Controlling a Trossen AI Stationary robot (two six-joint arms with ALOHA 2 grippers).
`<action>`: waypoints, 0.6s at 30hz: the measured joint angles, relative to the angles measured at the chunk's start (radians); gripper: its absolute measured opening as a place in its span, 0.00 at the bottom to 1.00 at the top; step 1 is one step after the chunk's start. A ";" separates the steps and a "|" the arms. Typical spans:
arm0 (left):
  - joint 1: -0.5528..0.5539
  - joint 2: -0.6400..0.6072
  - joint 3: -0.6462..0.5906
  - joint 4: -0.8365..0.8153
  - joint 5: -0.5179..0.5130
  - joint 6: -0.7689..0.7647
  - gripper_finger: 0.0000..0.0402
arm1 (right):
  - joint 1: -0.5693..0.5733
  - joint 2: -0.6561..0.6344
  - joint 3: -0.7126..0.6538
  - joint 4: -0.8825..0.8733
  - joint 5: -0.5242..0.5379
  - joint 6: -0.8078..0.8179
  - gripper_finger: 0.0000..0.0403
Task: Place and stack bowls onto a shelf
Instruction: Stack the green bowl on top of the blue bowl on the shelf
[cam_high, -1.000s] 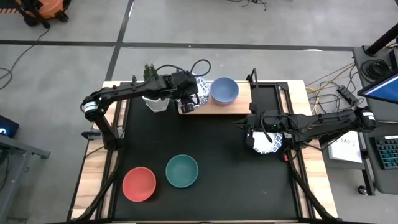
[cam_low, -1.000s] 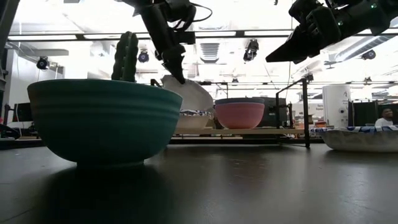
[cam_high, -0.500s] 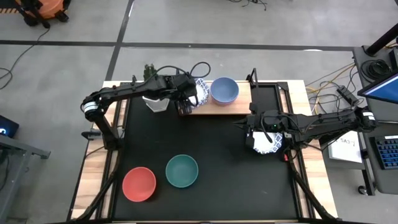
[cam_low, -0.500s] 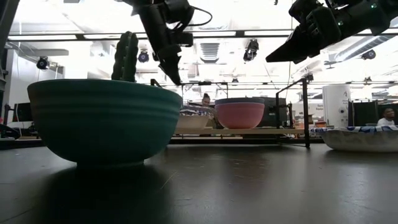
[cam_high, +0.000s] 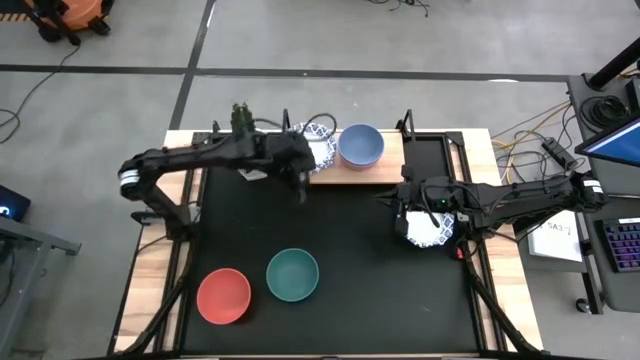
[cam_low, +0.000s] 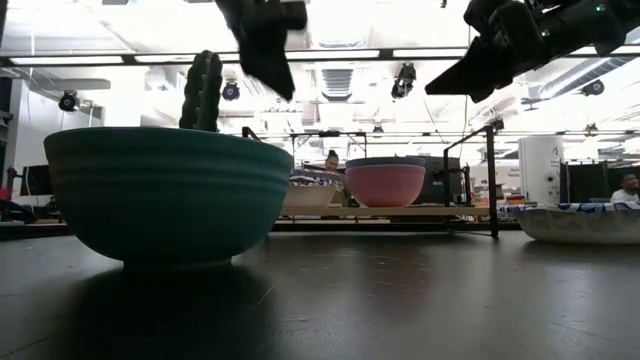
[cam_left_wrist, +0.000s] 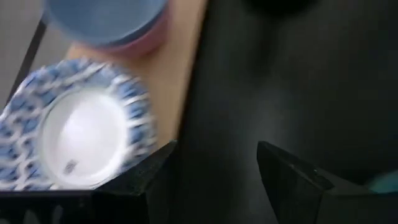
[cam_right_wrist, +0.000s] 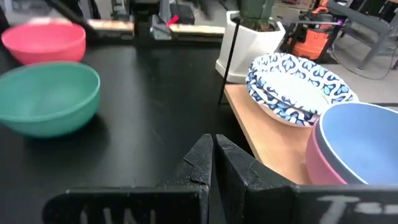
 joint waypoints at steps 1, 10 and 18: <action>-0.032 -0.015 0.000 0.002 0.000 0.000 0.50 | 0.000 0.000 0.002 -0.001 0.000 0.015 0.02; -0.279 -0.169 -0.149 0.108 -0.006 -0.004 0.50 | 0.015 0.005 0.033 0.001 -0.003 0.126 0.02; -0.338 -0.359 -0.460 0.379 -0.009 -0.122 0.50 | 0.085 0.062 0.099 0.015 -0.023 0.159 0.02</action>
